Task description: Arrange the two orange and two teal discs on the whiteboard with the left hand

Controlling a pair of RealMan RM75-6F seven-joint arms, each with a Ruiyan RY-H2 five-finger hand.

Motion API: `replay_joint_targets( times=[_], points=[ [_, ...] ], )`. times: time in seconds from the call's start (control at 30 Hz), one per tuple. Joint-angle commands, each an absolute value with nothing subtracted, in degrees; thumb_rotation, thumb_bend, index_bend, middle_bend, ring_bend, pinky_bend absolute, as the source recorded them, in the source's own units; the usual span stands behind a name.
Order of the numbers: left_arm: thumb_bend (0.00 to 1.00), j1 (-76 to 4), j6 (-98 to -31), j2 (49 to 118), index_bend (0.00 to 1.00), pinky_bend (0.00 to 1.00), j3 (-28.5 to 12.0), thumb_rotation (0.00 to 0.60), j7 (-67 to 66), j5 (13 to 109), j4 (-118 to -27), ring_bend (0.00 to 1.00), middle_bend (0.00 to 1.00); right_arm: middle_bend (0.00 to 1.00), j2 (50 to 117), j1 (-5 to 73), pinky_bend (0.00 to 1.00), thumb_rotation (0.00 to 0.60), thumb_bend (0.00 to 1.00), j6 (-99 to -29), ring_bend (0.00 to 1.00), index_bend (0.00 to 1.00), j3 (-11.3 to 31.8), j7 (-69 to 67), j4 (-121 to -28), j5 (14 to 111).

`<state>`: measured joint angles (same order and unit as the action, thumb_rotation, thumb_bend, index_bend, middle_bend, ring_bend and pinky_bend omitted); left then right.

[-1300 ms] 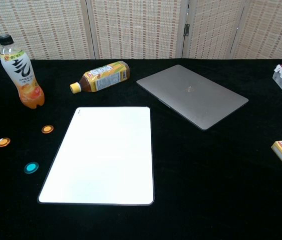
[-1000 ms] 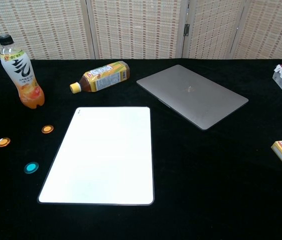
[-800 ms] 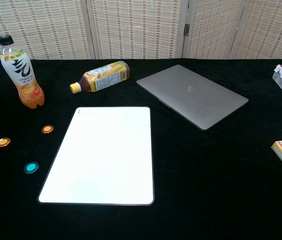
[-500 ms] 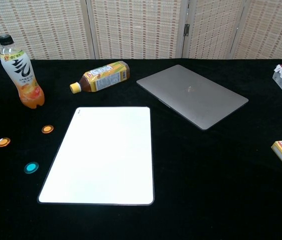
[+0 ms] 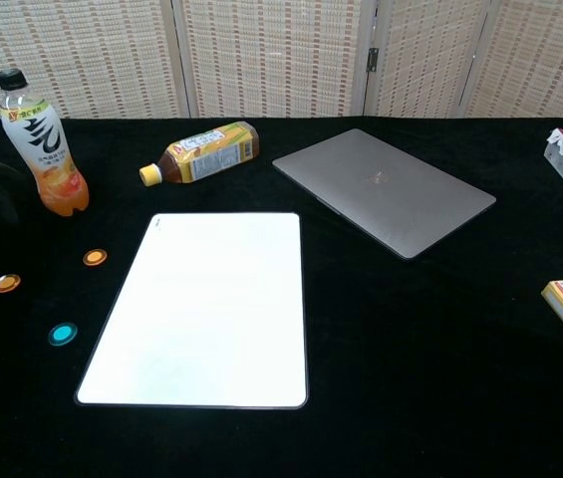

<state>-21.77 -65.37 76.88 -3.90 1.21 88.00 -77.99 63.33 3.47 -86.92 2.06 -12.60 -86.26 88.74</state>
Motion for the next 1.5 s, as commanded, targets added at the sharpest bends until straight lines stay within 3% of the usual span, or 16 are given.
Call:
replay_joint_targets(
  times=[0.03, 0.5, 1.5],
  points=[
    [0.42, -22.73, -63.42, 79.22, 0.41, 0.0, -3.44, 0.6, 0.59, 86.13, -75.5, 0.04, 0.14, 0.0, 63.36, 3.52, 0.0, 0.6, 0.58, -86.81, 0.0, 0.0, 2.09, -12.64, -86.18, 88.73],
    [0.42, -24.59, -58.89, 85.21, 0.44, 0.0, -3.53, 0.6, -1.01, 81.12, -67.3, 0.0, 0.12, 0.0, 63.5, 3.51, 0.0, 0.6, 0.58, -86.4, 0.0, 0.0, 2.22, -12.87, -85.98, 88.55],
    [0.42, -26.09, -55.16, 88.81, 0.46, 0.0, -3.71, 0.6, -0.58, 76.85, -60.3, 0.0, 0.11, 0.0, 63.6, 3.29, 0.0, 0.6, 0.58, -85.9, 0.0, 0.0, 2.45, -13.39, -85.7, 87.93]
  ],
)
